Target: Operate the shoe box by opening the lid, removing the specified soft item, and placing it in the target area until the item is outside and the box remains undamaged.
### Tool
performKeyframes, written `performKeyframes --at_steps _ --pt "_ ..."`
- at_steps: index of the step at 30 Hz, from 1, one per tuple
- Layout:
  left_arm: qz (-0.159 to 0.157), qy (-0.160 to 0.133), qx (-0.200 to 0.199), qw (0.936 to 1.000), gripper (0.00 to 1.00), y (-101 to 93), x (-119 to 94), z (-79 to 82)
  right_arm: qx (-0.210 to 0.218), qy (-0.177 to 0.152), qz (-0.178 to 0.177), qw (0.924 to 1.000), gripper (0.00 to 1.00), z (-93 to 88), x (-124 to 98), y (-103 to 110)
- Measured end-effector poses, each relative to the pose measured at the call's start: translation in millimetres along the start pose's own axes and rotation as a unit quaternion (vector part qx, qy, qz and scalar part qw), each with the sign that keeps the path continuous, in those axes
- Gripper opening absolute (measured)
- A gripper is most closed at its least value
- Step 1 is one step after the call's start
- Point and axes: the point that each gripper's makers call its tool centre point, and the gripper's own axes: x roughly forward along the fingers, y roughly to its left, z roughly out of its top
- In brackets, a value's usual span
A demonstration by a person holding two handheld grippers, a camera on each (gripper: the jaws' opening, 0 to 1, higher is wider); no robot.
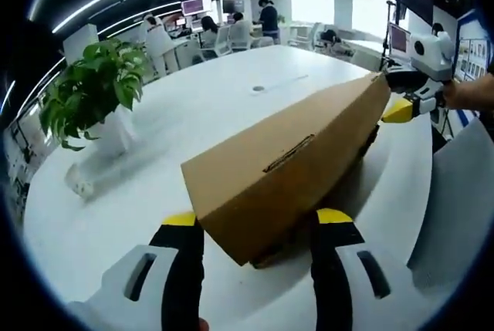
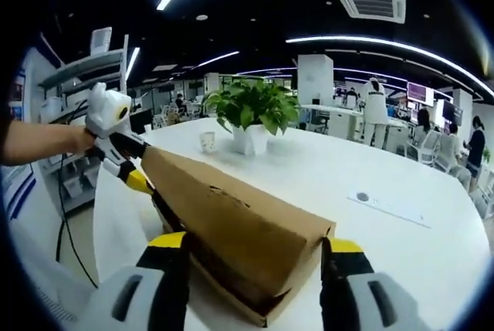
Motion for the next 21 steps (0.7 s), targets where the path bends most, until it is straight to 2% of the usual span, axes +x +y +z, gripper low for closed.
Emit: performKeyframes --at_steps 21 --pt "0.031 -0.032 0.007 0.999 0.45 14.7 -4.4 26.2 -0.048 -0.012 -0.036 0.9981 0.43 17.3 3.8 -29.6"
